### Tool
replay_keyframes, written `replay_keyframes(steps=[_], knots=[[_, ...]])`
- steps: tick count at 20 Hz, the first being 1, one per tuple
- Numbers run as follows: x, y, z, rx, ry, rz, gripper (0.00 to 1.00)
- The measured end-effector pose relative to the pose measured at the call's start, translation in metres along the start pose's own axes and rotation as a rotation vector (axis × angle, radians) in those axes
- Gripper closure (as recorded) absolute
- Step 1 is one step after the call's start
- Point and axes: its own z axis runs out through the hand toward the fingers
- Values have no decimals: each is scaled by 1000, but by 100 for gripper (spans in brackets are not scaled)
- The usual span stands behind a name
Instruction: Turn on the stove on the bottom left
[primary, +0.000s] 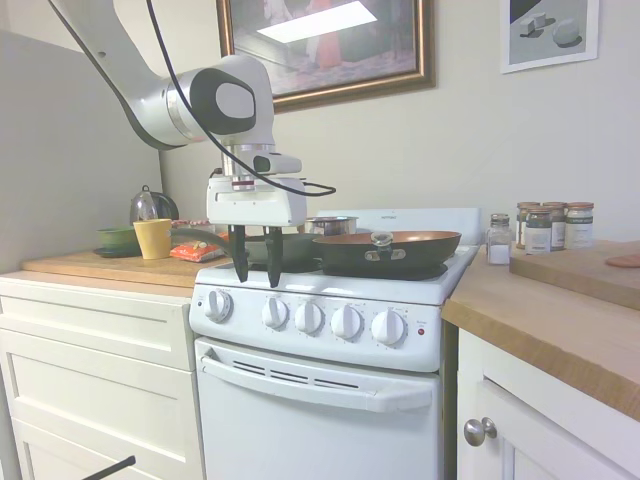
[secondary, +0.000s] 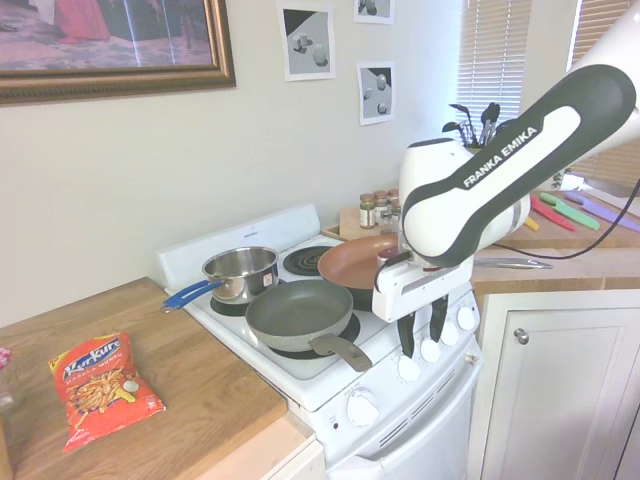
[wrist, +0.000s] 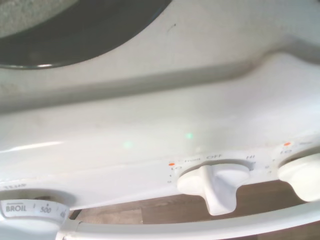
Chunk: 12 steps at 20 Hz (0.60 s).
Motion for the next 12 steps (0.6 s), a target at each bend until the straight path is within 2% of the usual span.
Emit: replay_keyframes(steps=[12], knots=[[2, 0, 2, -7, 27, 1, 100]])
